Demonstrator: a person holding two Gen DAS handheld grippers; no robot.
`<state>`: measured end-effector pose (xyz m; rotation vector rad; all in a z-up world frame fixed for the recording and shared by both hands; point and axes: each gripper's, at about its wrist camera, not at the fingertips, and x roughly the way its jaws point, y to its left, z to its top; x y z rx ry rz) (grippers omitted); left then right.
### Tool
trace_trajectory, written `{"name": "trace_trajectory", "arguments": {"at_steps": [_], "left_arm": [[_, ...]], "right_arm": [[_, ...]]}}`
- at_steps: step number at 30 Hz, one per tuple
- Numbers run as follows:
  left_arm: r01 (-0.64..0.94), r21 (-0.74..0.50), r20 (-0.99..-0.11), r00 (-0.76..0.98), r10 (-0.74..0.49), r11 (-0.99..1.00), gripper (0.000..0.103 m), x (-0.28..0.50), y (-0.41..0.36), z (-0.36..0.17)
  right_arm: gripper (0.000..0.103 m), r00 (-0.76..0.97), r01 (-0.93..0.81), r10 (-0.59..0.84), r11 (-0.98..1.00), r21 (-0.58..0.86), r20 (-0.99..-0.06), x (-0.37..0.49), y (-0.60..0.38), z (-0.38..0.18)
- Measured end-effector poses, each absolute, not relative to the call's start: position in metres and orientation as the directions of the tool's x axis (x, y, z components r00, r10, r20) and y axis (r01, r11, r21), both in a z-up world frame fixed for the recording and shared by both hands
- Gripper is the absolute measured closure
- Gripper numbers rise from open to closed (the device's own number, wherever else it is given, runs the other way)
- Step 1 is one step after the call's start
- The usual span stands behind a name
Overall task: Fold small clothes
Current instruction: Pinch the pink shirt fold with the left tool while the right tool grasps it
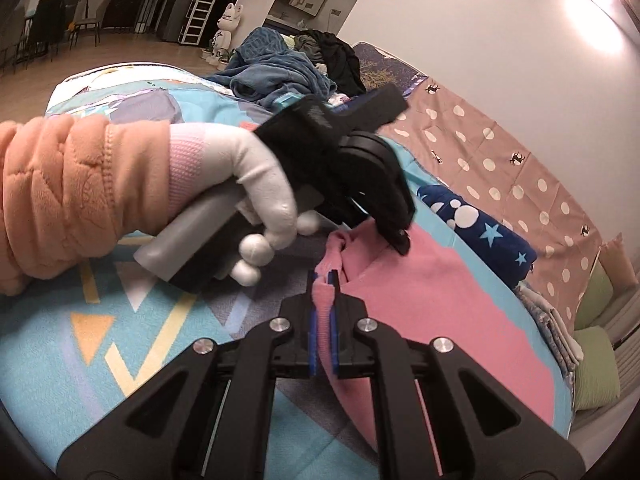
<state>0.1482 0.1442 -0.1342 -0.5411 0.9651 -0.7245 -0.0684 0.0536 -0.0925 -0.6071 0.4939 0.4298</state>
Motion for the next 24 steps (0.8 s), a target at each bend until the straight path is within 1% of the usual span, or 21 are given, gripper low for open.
{"name": "trace_trajectory", "arguments": {"at_steps": [2,4,6,8,10,11,14,15,18,24], "left_arm": [[0.264,-0.736,-0.518,0.374,-0.769,0.624,0.095,0.146,0.153,-0.143],[0.263,-0.728,-0.518,0.395,-0.759,0.633,0.093,0.143,0.157,-0.14],[0.266,-0.708,-0.528,0.414,-0.741,0.654,0.089,0.138,0.158,-0.136],[0.255,-0.707,-0.532,0.421,-0.734,0.659,0.084,0.137,0.16,-0.136],[0.237,-0.717,-0.534,0.419,-0.735,0.656,0.081,0.141,0.162,-0.137],[0.235,-0.719,-0.534,0.416,-0.736,0.654,0.077,0.143,0.161,-0.136],[0.242,-0.711,-0.544,0.405,-0.735,0.66,0.069,0.149,0.155,-0.134],[0.253,-0.701,-0.551,0.402,-0.731,0.667,0.067,0.151,0.151,-0.132],[0.278,-0.681,-0.565,0.39,-0.727,0.678,0.065,0.159,0.141,-0.131],[0.291,-0.704,-0.56,0.335,-0.758,0.648,0.065,0.179,0.131,-0.133]], "right_arm": [[0.095,0.786,-0.531,0.25,0.741,-0.411,-0.565,-0.072,0.048,-0.093],[0.089,0.773,-0.546,0.264,0.739,-0.395,-0.576,-0.076,0.042,-0.095],[0.064,0.774,-0.547,0.247,0.724,-0.419,-0.583,-0.084,0.038,-0.1],[0.056,0.787,-0.542,0.23,0.7,-0.465,-0.572,-0.093,0.039,-0.104],[0.054,0.805,-0.523,0.187,0.671,-0.526,-0.563,-0.097,0.045,-0.111],[0.051,0.806,-0.516,0.165,0.666,-0.539,-0.568,-0.096,0.047,-0.116],[0.05,0.787,-0.512,0.106,0.662,-0.548,-0.607,-0.085,0.053,-0.129],[0.049,0.794,-0.502,0.099,0.664,-0.555,-0.599,-0.085,0.056,-0.13],[0.049,0.806,-0.485,0.082,0.66,-0.574,-0.587,-0.08,0.066,-0.132],[0.05,0.81,-0.45,0.051,0.693,-0.563,-0.584,-0.055,0.08,-0.135]]}}
